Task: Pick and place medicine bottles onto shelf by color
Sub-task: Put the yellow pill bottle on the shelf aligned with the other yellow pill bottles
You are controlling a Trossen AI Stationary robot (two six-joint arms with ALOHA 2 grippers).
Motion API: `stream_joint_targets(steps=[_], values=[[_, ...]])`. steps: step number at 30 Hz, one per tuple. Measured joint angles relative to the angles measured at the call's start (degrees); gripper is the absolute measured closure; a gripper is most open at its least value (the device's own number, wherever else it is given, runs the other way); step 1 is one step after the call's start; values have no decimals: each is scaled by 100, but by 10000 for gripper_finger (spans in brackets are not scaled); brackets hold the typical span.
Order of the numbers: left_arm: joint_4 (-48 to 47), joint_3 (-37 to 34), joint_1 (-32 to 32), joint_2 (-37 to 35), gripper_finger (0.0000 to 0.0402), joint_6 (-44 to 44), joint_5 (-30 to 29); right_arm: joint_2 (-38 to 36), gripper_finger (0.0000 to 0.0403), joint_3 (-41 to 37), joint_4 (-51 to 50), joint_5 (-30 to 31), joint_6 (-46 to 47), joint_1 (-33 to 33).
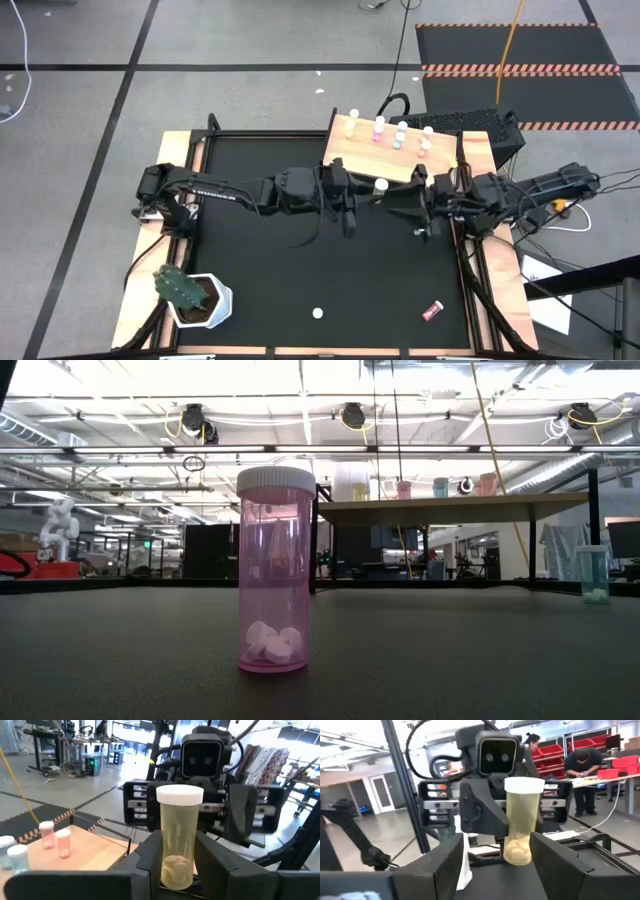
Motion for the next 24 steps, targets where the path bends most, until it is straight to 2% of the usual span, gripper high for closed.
stream_joint_targets(steps=[13,18,24], values=[[126,-4,-19,1,302,61,7,692,187,-4,598,-30,230,-408],[123,-4,-47,0,302,63,17,661,216,-5,598,-175,275,-415],[100,-4,-47,1,302,15,15,661,276,-4,571,-189,285,-415]])
